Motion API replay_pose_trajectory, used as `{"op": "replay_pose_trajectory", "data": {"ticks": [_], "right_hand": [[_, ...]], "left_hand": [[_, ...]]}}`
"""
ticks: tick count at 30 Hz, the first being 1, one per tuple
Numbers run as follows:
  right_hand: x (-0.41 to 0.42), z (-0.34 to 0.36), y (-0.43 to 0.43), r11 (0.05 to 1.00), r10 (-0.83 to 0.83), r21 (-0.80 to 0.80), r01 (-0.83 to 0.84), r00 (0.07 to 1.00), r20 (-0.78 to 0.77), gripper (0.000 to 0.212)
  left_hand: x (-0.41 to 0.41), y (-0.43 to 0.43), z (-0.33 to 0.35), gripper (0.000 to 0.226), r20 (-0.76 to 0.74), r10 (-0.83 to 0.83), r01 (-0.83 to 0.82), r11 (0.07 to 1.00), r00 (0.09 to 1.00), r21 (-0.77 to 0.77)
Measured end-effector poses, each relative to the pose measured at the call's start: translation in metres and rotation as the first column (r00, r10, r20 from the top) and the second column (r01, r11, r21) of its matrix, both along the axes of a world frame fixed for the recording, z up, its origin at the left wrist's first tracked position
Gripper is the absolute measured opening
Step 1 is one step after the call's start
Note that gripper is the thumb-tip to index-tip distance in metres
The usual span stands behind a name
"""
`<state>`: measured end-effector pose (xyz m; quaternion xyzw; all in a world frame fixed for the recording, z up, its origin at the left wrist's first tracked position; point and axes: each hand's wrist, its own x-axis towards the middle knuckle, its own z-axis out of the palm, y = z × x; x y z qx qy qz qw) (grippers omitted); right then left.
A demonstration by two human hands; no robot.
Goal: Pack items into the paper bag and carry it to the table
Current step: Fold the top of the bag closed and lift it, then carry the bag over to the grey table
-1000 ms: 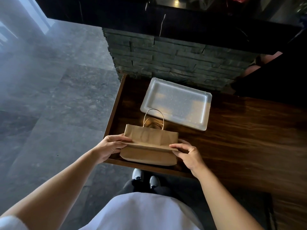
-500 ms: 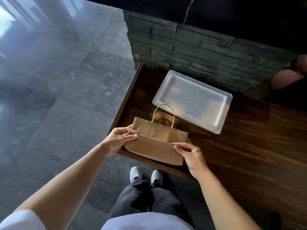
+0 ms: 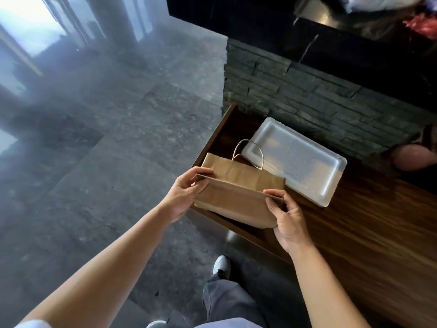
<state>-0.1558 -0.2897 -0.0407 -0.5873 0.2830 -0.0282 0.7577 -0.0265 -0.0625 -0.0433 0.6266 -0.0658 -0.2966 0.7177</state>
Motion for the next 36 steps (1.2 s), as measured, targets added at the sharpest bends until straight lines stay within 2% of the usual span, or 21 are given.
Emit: {"op": "replay_pose_trajectory", "data": {"ticks": [4, 7, 9, 12, 15, 19, 22, 26, 30, 33, 36], "right_hand": [[0.011, 0.028, 0.049, 0.983, 0.162, -0.102, -0.154, 0.984, 0.072, 0.017], [0.023, 0.041, 0.118, 0.958, 0.28, -0.105, -0.268, 0.951, 0.13, 0.013], [0.029, 0.048, 0.179, 0.917, 0.397, -0.093, -0.387, 0.907, 0.14, 0.008], [0.028, 0.054, 0.29, 0.798, 0.602, -0.073, -0.598, 0.787, 0.135, 0.018], [0.012, 0.062, 0.416, 0.609, 0.791, -0.086, -0.788, 0.595, 0.145, 0.017], [-0.034, 0.066, 0.579, 0.293, 0.949, -0.099, -0.951, 0.276, 0.155, 0.011], [-0.082, 0.065, 0.69, 0.031, 0.988, -0.089, -0.996, 0.017, 0.154, 0.011], [-0.157, 0.058, 0.816, -0.248, 0.953, -0.097, -0.964, -0.261, 0.153, 0.014], [-0.22, 0.045, 0.927, -0.431, 0.891, -0.032, -0.902, -0.431, 0.145, 0.014], [-0.257, 0.037, 1.02, -0.522, 0.848, 0.013, -0.853, -0.516, 0.12, 0.017], [-0.284, 0.036, 1.122, -0.568, 0.822, 0.044, -0.822, -0.562, 0.096, 0.023]], "left_hand": [[-0.017, 0.063, 0.023, 0.015, 0.09, 0.134, -0.135, 0.991, 0.987, -0.001], [-0.044, 0.143, 0.037, 0.016, 0.156, 0.294, -0.298, 0.954, 0.943, 0.006], [-0.072, 0.21, 0.045, 0.016, 0.161, 0.41, -0.417, 0.909, 0.898, 0.01], [-0.132, 0.319, 0.055, 0.017, 0.177, 0.596, -0.608, 0.793, 0.783, 0.023], [-0.211, 0.426, 0.062, 0.017, 0.201, 0.778, -0.798, 0.601, 0.596, 0.038], [-0.33, 0.538, 0.062, 0.014, 0.226, 0.944, -0.971, 0.231, 0.239, 0.062], [-0.42, 0.6, 0.058, 0.017, 0.213, 0.977, -0.997, -0.048, -0.034, 0.064], [-0.522, 0.661, 0.049, 0.016, 0.218, 0.926, -0.935, -0.338, -0.31, 0.108], [-0.593, 0.719, 0.037, 0.014, 0.221, 0.837, -0.831, -0.537, -0.501, 0.148], [-0.631, 0.785, 0.029, 0.012, 0.217, 0.778, -0.759, -0.626, -0.59, 0.18], [-0.659, 0.867, 0.028, 0.012, 0.221, 0.736, -0.705, -0.677, -0.64, 0.21]]}}
